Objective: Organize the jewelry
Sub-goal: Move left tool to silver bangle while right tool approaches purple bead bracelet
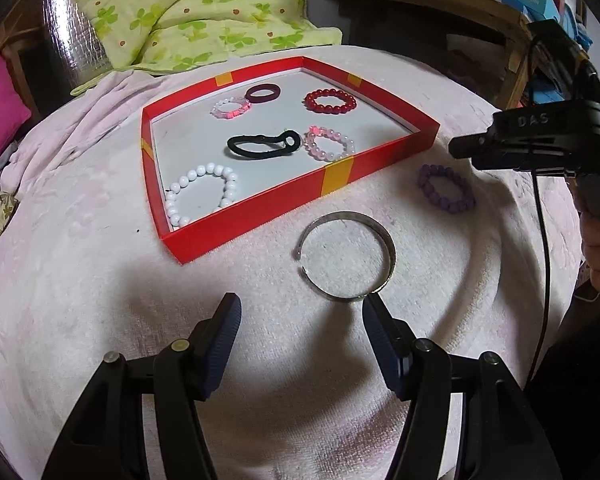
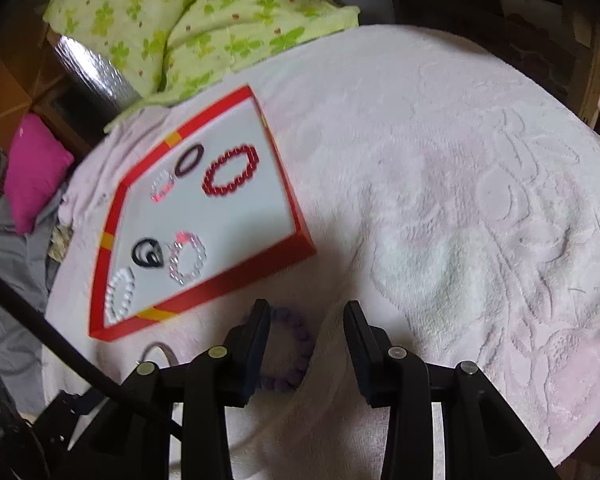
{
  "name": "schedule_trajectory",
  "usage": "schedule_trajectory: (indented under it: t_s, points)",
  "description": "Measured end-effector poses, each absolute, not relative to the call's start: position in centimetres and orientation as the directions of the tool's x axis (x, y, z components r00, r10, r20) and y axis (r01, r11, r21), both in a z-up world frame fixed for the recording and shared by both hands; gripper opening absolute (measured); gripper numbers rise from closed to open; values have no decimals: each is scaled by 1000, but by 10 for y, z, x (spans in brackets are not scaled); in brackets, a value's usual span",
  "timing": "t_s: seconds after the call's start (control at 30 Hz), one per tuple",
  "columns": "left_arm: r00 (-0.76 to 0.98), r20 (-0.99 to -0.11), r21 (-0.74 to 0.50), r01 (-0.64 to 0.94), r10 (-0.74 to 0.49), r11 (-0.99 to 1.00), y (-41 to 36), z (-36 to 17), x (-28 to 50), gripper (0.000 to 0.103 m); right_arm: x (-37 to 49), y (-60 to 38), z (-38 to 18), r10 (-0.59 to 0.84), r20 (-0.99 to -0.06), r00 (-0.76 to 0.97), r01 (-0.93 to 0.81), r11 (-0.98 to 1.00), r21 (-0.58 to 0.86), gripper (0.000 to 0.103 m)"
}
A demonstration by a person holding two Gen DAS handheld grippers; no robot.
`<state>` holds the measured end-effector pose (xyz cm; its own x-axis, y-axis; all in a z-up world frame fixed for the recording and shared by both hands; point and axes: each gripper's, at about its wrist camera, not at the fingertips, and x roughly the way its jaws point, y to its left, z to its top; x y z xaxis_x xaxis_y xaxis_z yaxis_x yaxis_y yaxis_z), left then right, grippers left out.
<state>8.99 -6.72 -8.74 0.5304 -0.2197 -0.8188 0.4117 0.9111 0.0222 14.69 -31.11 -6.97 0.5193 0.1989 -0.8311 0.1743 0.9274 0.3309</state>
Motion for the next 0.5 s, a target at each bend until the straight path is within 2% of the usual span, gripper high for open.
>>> schedule_trajectory:
  t_s: [0.23,0.5]
  points:
    - [526,-821,20,418,-223,908,-73,-87,91,64,149,-296,-68,255,-821,511,117,925,361,41]
    - [520,-824,23,427,-225,904,-80,-86,91,64,162,-287,-86,223,-861,457,114,945,306,39]
